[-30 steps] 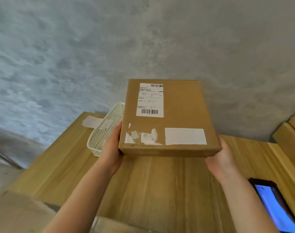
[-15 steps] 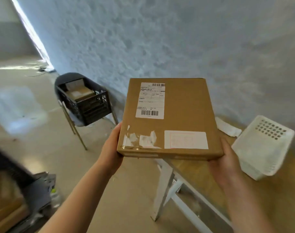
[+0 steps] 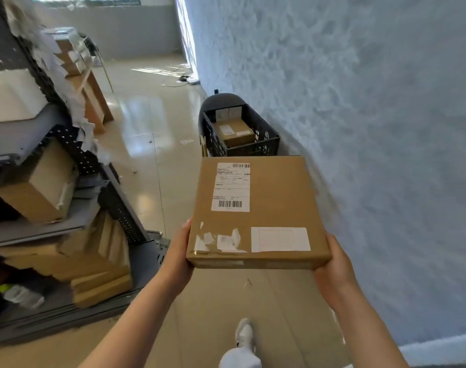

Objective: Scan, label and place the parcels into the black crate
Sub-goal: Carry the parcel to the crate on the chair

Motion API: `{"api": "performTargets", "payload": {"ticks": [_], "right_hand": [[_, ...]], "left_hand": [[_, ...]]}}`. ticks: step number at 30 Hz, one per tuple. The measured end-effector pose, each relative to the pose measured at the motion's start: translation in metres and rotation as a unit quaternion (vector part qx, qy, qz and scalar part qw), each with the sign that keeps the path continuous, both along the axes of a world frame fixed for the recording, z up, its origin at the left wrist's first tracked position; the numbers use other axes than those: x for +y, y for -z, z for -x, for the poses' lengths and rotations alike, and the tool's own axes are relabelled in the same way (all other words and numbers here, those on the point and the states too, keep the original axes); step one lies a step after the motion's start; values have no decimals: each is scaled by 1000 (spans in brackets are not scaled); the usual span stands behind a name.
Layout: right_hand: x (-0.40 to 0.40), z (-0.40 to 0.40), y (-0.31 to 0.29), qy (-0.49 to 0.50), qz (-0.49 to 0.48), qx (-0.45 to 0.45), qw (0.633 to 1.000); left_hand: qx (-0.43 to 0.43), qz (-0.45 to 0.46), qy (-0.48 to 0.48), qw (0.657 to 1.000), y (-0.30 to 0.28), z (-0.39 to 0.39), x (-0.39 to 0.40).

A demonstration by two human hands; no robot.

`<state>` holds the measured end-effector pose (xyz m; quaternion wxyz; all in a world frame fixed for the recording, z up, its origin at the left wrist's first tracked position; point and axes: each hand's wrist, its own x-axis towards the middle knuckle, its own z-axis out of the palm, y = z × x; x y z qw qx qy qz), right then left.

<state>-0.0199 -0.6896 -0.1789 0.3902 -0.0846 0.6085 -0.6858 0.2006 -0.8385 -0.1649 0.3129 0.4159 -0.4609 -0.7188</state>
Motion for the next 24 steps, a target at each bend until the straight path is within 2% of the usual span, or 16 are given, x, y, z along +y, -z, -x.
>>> {"api": "performTargets", "payload": {"ticks": [7,12,15,24], "right_hand": [[-159,79,37,-54,-16,-21,998],[-255,133,48,-67,-40,-36,996],[-306,162,51,-104,-64,-5,992],[-477,267,72,-58,-106,-22,992]], "left_hand": [[-13,-18,-49,999,14,59,-128],[-30,-3,-34,999,23,104,-222],[-39,-8,-25,999,40,131,-280],[-47,-39,16,998,74,234,-464]]}}
